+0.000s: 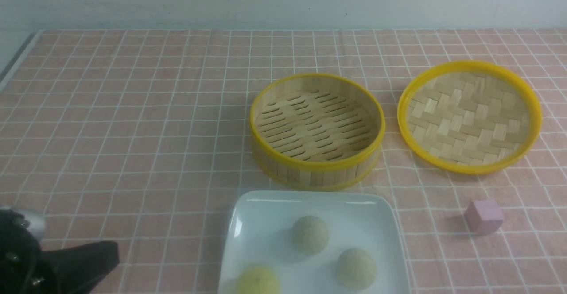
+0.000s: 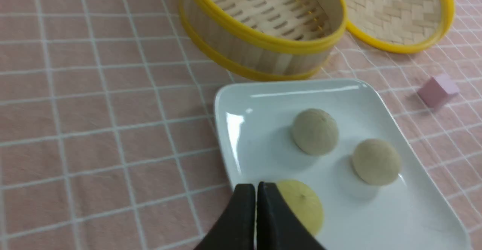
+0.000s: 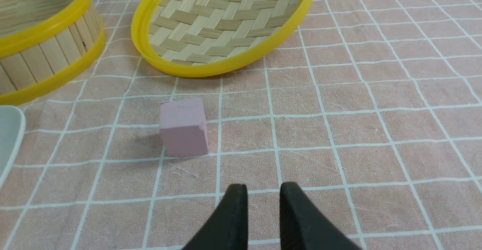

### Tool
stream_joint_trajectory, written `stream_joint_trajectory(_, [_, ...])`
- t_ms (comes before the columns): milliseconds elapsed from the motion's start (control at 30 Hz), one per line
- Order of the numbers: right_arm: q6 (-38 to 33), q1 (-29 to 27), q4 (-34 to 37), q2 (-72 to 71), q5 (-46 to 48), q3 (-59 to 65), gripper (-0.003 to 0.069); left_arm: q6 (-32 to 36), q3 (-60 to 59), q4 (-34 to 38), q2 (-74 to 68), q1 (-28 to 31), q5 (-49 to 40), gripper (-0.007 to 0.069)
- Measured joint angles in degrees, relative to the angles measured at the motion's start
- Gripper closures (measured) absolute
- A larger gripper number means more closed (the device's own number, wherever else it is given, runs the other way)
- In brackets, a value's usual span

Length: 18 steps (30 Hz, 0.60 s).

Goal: Put the steamed buns into the plate on the pink tablecloth.

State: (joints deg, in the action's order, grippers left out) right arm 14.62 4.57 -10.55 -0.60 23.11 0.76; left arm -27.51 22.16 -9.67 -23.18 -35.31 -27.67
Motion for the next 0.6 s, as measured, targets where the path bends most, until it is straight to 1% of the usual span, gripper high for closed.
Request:
stream_joint_trajectory(33, [0.00,0.00,0.00,0.00,0.00,0.00,0.0539,1.08,-0.67,0.24,1.41,1.49,0.27,0.0593])
stream_joint_trajectory(67, [0.00,0.00,0.00,0.00,0.00,0.00,0.0537,3.05,-2.72,0.34,3.79,5.14,1.04,0.0591])
stream_joint_trajectory(133, [0.00,0.00,0.00,0.00,0.00,0.00,0.0533,5.46,-6.61,0.56,8.10,10.59,2.67,0.0587])
stream_joint_trajectory(167, [0.00,0.00,0.00,0.00,0.00,0.00,0.0532,5.63,-7.03,0.56,8.54,11.15,2.83,0.0587])
stream_joint_trajectory(200, [0.00,0.00,0.00,0.00,0.00,0.00,0.0529,6.78,-10.08,0.85,11.63,14.98,3.91,0.0585])
stream_joint_trajectory(300, [0.12,0.00,0.00,0.00,0.00,0.00,0.0525,7.41,-15.44,1.38,17.17,21.89,4.61,0.0584])
stream_joint_trajectory(367, [0.12,0.00,0.00,0.00,0.00,0.00,0.0525,7.64,-19.57,1.43,20.28,27.70,4.78,0.0582])
stream_joint_trajectory(500, [0.12,0.00,0.00,0.00,0.00,0.00,0.0525,7.82,-23.01,1.31,23.18,34.08,5.16,0.0575])
stream_joint_trajectory(600, [0.12,0.00,0.00,0.00,0.00,0.00,0.0524,7.93,-23.14,1.24,23.77,36.47,5.70,0.0574])
